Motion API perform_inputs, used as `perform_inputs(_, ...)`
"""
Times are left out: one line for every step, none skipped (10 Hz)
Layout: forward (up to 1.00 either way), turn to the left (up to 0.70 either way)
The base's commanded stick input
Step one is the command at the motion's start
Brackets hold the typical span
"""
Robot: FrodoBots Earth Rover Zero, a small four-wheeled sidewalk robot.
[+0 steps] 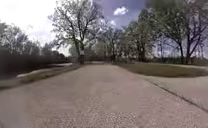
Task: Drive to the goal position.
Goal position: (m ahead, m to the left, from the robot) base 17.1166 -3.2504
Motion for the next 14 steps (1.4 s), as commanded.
perform_inputs(1.0,0.0)
perform_inputs(1.0,0.0)
perform_inputs(1.0,0.0)
perform_inputs(1.0,0.0)
perform_inputs(1.0,0.0)
perform_inputs(1.0,0.0)
perform_inputs(1.0,0.0)
perform_inputs(1.0,0.0)
perform_inputs(1.0,0.0)
perform_inputs(1.0,0.0)
perform_inputs(1.0,0.0)
perform_inputs(1.0,0.0)
perform_inputs(1.0,0.0)
perform_inputs(1.0,0.0)
